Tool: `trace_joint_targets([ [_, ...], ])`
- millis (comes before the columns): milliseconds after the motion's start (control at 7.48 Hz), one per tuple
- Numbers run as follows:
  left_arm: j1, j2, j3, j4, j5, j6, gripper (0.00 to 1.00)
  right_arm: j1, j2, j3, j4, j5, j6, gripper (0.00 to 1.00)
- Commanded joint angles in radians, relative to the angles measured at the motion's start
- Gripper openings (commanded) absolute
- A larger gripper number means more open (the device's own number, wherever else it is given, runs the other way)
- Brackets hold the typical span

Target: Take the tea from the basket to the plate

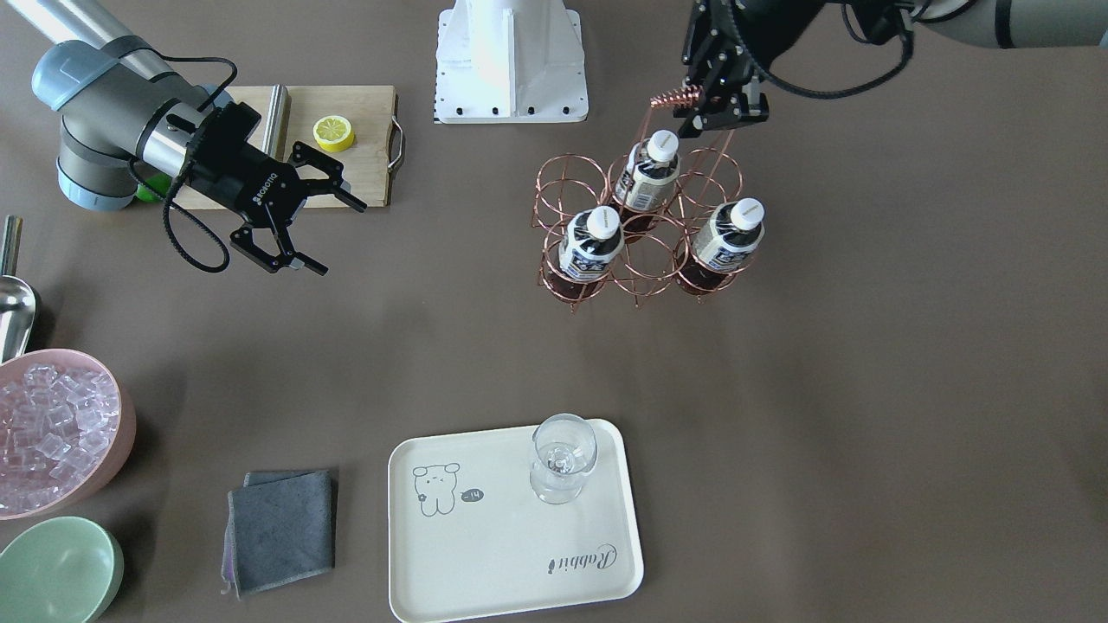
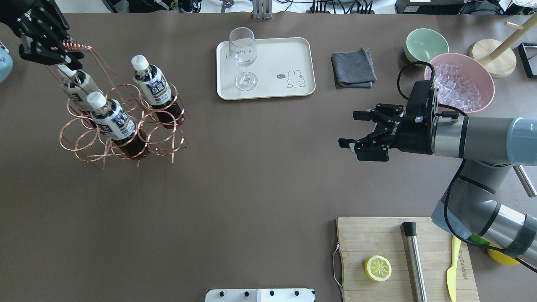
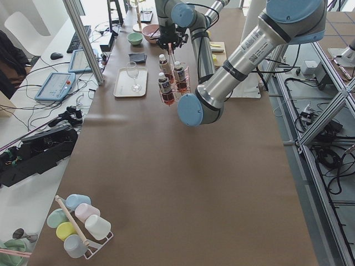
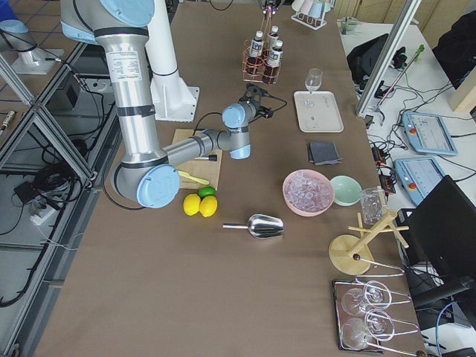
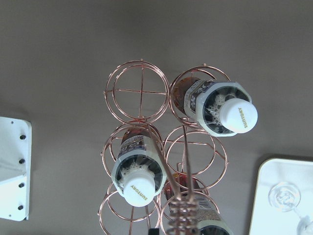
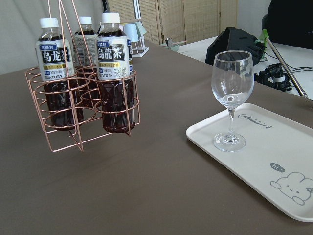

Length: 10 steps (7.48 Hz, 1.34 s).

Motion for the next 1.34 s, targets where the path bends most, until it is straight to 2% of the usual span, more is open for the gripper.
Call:
trace_joint_targets([
  [0,0.148,-0.139,0.046,0.002,0.089,-0.137,0.00,-0.009,0.001,-0.122,0.126,-0.005,-0.075,1.00],
  [134,0.165,-0.169,0.062,0.006,0.088,-0.149,0.00,-0.012,0.001,-0.124,0.128,-0.005,-0.075,1.00],
  [535,0.184,-0.170,0.082,0.023,0.089,-0.149,0.00,-0.018,-0.004,-0.126,0.129,-0.005,-0.075,1.00],
  [668,0.252,-0.172,0.106,0.017,0.089,-0.157,0.00,-0.023,-0.005,-0.127,0.129,-0.005,-0.076,1.00],
  [936,0.282,-0.154,0.184,-0.117,0.112,-0.191,0.00,-0.030,-0.005,-0.129,0.129,-0.021,-0.076,1.00],
  [1203,0.307,-0.160,0.207,-0.124,0.132,-0.191,0.00,-0.043,-0.005,-0.129,0.129,-0.036,-0.076,1.00],
])
